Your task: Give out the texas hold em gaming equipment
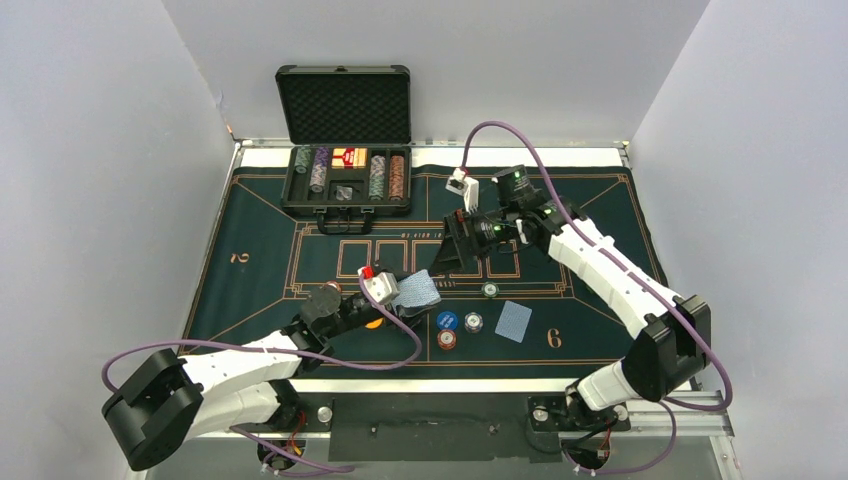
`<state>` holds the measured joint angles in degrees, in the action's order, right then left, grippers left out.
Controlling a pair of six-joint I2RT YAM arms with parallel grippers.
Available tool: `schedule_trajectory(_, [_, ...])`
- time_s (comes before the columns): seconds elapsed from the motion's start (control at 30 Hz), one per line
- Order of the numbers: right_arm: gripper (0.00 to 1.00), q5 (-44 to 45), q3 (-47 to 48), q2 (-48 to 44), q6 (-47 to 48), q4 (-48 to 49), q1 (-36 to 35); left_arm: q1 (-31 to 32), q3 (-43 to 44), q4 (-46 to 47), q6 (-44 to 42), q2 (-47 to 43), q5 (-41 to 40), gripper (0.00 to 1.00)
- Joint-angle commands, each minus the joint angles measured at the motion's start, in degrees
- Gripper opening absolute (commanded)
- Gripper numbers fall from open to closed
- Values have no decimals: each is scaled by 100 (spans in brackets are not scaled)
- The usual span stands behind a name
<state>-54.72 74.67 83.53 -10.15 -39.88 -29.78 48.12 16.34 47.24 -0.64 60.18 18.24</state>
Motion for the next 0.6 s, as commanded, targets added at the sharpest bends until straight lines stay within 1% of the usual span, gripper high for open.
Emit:
schedule_trajectory(0.0, [92, 171, -138, -1, -934, 975, -182, 77, 386, 681, -29, 39, -38, 0])
schedule_trajectory(0.37, [95, 199, -387, 166, -1046, 1153, -760, 101, 432, 730, -134, -12, -200, 0])
schedule_trajectory(0.57, [94, 397, -370, 263, -1046, 1122, -884, 101, 399, 791, -135, -93, -261, 0])
